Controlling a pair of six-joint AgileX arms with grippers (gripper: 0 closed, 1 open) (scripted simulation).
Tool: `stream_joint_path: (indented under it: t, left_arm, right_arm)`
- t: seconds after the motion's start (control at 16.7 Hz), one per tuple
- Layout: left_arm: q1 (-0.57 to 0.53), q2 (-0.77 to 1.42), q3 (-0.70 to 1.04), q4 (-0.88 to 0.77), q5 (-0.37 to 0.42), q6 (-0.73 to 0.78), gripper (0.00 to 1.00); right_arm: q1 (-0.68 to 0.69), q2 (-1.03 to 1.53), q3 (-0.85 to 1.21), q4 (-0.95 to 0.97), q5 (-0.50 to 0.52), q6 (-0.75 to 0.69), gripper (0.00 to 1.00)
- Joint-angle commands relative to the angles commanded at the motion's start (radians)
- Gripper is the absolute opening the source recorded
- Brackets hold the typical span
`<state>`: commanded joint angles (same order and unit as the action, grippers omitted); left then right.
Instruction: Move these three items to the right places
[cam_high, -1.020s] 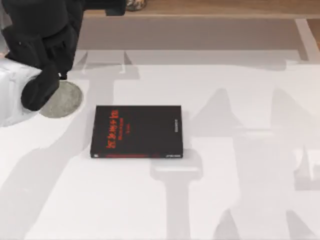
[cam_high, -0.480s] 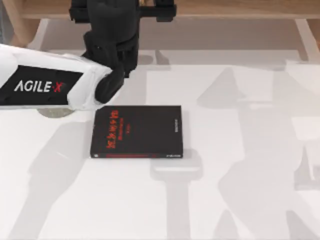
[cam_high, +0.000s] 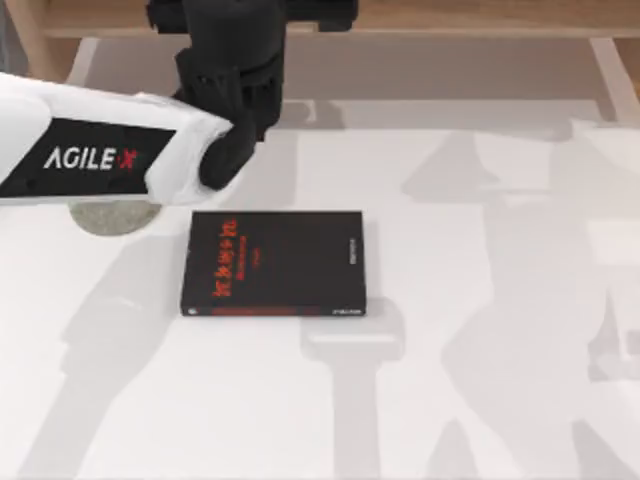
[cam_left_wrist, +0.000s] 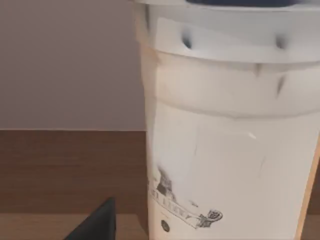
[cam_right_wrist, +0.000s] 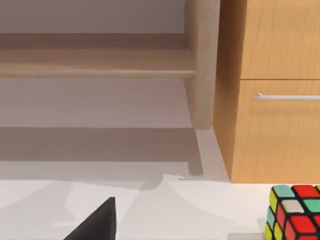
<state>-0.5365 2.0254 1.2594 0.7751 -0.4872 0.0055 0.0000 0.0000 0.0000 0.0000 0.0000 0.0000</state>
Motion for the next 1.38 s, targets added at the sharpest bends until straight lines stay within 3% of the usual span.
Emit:
stream_joint_path:
  t: [0.42, 0.78, 1.38]
  left_arm:
    - [0.055, 0.173, 0.280, -0.106, 0.057, -0.002, 1.00]
    - [0.064, 0.195, 0.315, -0.121, 0.066, -0.002, 1.00]
    - [0.064, 0.195, 0.315, -0.121, 0.066, -0.002, 0.25]
  right_arm:
    - [0.000, 0.000, 0.000, 0.000, 0.000, 0.000, 1.00]
    - [0.000, 0.000, 0.000, 0.000, 0.000, 0.000, 1.00]
    - [0.000, 0.000, 0.000, 0.000, 0.000, 0.000, 1.00]
